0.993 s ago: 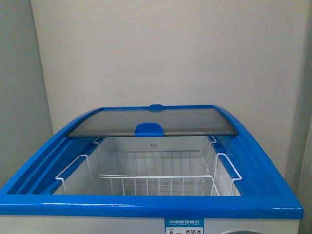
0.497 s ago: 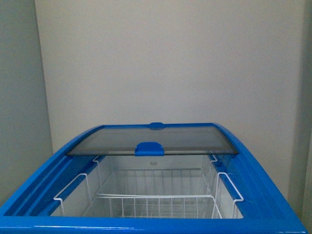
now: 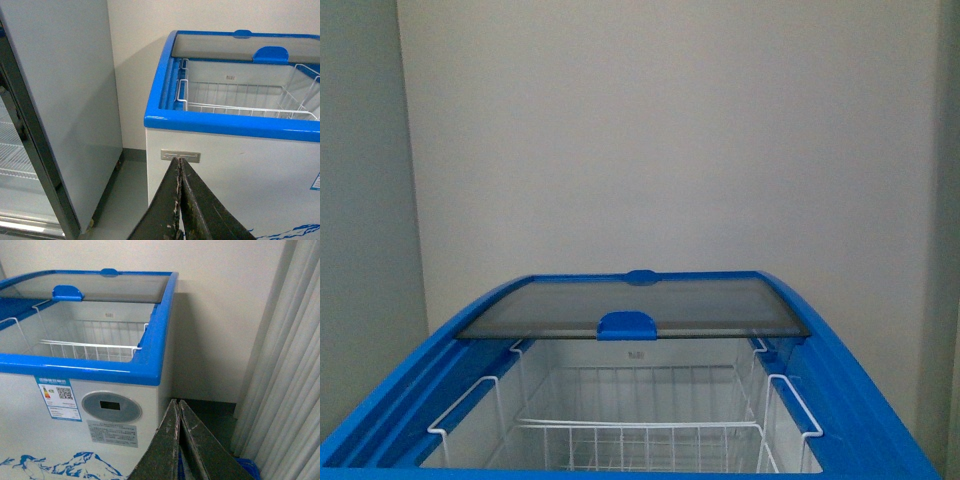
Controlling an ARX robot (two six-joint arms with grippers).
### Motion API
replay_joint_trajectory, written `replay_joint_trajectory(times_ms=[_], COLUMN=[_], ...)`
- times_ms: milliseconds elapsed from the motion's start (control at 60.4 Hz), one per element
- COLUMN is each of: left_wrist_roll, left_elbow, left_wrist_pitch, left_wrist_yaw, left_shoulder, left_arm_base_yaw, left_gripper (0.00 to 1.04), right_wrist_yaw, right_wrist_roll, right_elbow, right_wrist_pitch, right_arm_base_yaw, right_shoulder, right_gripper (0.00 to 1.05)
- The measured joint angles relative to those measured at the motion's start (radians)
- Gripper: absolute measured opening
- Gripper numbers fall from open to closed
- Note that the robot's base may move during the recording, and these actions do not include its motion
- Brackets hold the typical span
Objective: Put drink in fridge
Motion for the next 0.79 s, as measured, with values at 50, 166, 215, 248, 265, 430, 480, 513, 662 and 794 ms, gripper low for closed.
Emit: replay_joint_trajectory(times_ms=[50,166,215,248,265,430,480,513,662,794], left_wrist_roll=[0.000,0.000,0.000,0.000,0.000,0.000,0.000,0.000,0.000,0.000], left_elbow=[0.000,0.000,0.000,0.000,0.000,0.000,0.000,0.000,0.000,0.000], left_wrist_pitch=[0.000,0.000,0.000,0.000,0.000,0.000,0.000,0.000,0.000,0.000], left_wrist_yaw=[0.000,0.000,0.000,0.000,0.000,0.000,0.000,0.000,0.000,0.000], left_shoulder=[0.000,0.000,0.000,0.000,0.000,0.000,0.000,0.000,0.000,0.000], left_arm_base_yaw=[0.000,0.000,0.000,0.000,0.000,0.000,0.000,0.000,0.000,0.000], left_gripper=[0.03,0.03,0.03,0.03,0.03,0.03,0.03,0.03,0.12,0.32], right_wrist_yaw=[0.000,0.000,0.000,0.000,0.000,0.002,0.002,0.002,0.002,0.002], right_wrist_roll=[0.000,0.000,0.000,0.000,0.000,0.000,0.000,0.000,0.000,0.000], right_elbow=[-0.003,-0.018,-0.022,-0.029,-0.033,-0.053,-0.053,-0.053,-0.053,-0.053], right_wrist_pitch=[0.001,0.004,0.005,0.006,0.008,0.010,0.010,0.010,0.010,0.010], right_arm_base_yaw=[0.000,0.000,0.000,0.000,0.000,0.000,0.000,0.000,0.000,0.000], right_shoulder=[-0.002,-0.014,-0.016,-0.026,-0.031,-0.056,-0.058,-0.058,-0.058,-0.059], right_gripper=[0.03,0.03,0.03,0.03,0.03,0.03,0.03,0.03,0.15,0.35])
